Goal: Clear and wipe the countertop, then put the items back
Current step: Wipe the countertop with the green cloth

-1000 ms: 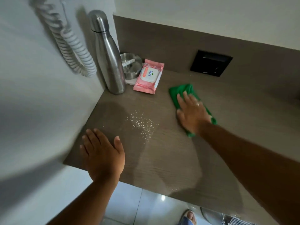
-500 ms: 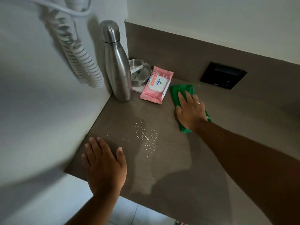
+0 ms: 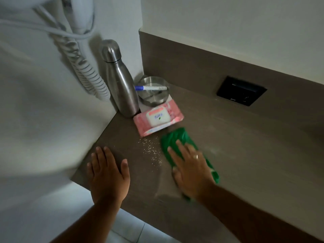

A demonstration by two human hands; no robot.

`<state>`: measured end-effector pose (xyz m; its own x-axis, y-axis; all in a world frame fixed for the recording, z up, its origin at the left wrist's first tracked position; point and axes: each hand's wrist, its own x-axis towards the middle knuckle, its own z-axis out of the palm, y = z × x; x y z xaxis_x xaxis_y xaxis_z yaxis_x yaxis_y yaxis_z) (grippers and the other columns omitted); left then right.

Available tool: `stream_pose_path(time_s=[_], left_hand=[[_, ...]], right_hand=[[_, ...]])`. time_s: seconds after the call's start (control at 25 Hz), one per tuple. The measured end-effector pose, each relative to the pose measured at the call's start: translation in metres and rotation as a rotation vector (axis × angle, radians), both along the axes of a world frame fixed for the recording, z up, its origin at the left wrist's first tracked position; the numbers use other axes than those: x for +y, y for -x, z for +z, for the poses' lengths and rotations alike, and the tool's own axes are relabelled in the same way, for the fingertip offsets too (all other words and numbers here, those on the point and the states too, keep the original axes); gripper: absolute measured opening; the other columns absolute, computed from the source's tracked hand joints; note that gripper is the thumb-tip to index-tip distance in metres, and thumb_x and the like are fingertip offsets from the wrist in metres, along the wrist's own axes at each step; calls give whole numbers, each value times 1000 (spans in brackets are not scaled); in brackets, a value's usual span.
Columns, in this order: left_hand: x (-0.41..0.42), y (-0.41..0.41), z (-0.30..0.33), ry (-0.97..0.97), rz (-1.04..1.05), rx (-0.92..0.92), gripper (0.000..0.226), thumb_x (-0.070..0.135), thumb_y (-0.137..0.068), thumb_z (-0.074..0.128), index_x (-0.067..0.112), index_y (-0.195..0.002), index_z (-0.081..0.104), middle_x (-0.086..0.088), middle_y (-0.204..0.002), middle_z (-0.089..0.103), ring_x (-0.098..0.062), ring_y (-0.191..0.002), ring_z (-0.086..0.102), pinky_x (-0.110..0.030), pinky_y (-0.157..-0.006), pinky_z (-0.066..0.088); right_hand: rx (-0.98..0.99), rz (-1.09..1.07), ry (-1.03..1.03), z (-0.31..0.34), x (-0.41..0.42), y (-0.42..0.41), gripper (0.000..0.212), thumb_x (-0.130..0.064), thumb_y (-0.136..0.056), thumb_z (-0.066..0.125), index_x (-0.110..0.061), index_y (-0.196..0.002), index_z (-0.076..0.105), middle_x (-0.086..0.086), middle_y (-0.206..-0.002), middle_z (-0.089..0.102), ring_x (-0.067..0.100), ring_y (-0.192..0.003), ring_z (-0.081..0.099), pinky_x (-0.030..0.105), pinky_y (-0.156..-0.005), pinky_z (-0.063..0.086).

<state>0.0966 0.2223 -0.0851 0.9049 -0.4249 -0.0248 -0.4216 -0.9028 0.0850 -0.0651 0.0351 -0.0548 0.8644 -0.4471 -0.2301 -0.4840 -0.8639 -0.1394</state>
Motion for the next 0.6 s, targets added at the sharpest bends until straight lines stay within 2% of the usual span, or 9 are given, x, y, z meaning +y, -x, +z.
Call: stream_pose_path(time_s=[0.08,0.16,0.24,0.44,0.6], left_hand=[[-1,0,2,-11,7,-2,78,52,-92,21,0,-149,30,-24,-156,30,-40,-144,26,-54,-117,22],[-1,0,2,-11,18,5,78,52,-92,21,1,-150,29,-23,-157,27,-39,-145,24,-52,-118,21],[-1,0,2,0,21,12,79,53,-91,21,2,-151,28,-22,-158,25,-38,-146,23,-52,-119,19],[0,-1,1,-4,23,8,79,55,-92,19,4,-152,26,-20,-159,24,-36,-147,22,-49,-119,19],[0,-1,1,8,28,10,78,56,-92,18,5,-152,26,-19,-159,25,-36,-147,23,-50,-119,19]], right_hand=[[28,148,-74,0,2,27,63,-48,-89,40,-33,-150,32,4,-157,34,31,-140,38,51,-108,33],[32,201,-52,-2,-24,25,63,-51,-92,36,-36,-152,24,2,-161,26,28,-145,29,47,-111,21],[10,144,31,-7,-49,6,64,-52,-93,31,-34,-153,21,4,-162,22,29,-146,25,43,-113,18],[21,-108,133,-13,-123,-46,66,-51,-94,22,-27,-155,17,10,-163,16,32,-146,20,47,-114,25],[10,-216,116,-10,-125,-50,63,-47,-99,22,-23,-157,15,12,-164,12,33,-149,14,46,-119,17]])
